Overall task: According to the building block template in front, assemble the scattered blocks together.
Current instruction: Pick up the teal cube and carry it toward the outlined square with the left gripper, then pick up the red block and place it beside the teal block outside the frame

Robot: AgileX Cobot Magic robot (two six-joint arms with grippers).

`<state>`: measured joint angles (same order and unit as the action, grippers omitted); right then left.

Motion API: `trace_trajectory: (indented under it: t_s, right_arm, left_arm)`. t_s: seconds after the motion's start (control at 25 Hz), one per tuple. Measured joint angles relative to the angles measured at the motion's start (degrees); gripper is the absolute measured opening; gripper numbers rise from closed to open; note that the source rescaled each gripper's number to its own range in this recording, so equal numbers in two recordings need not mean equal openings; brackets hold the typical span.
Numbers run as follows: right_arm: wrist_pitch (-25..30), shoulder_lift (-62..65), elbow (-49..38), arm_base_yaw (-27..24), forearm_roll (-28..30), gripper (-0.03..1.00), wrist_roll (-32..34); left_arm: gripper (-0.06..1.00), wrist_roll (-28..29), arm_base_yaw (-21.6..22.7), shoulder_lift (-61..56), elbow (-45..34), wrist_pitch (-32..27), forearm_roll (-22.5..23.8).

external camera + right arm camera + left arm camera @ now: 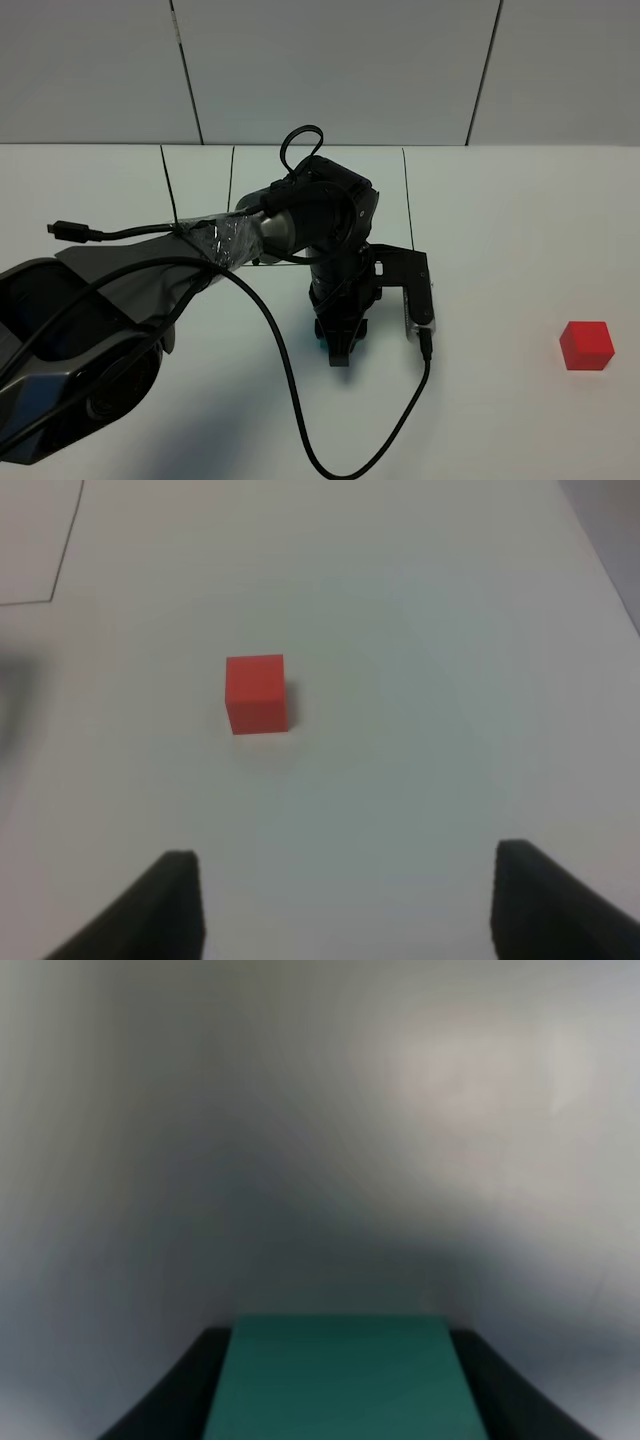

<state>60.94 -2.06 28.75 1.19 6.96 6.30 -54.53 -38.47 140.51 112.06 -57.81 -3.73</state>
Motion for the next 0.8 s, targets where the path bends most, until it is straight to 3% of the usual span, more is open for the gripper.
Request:
trace_trajectory:
  t_s: [0.24, 0.32, 0.6, 0.68, 0.8]
  right_arm:
    - [0.0, 0.0, 0.0, 0.0, 0.0, 0.58, 0.0]
    - [0.0, 0.0, 0.0, 0.0, 0.0, 0.58, 0.0]
    - [0.0, 0.0, 0.0, 0.0, 0.0, 0.58, 0.0]
    - [0.0, 0.0, 0.0, 0.0, 0.0, 0.58, 0.0]
    - [0.0, 0.0, 0.0, 0.0, 0.0, 0.58, 0.0]
  left_arm:
    - [0.0, -0.1, 0.0, 0.0, 0.0, 0.0, 0.0]
    - [0.05, -0.1, 0.0, 0.0, 0.0, 0.1, 0.0]
    - [0.8, -0.1, 0.0, 0.0, 0.2, 1.3, 0.3]
    - [0.93, 0.0, 0.0, 0.0, 0.2, 1.4, 0.3]
    - [0.99, 0.3, 0.0, 0.0, 0.2, 1.4, 0.3]
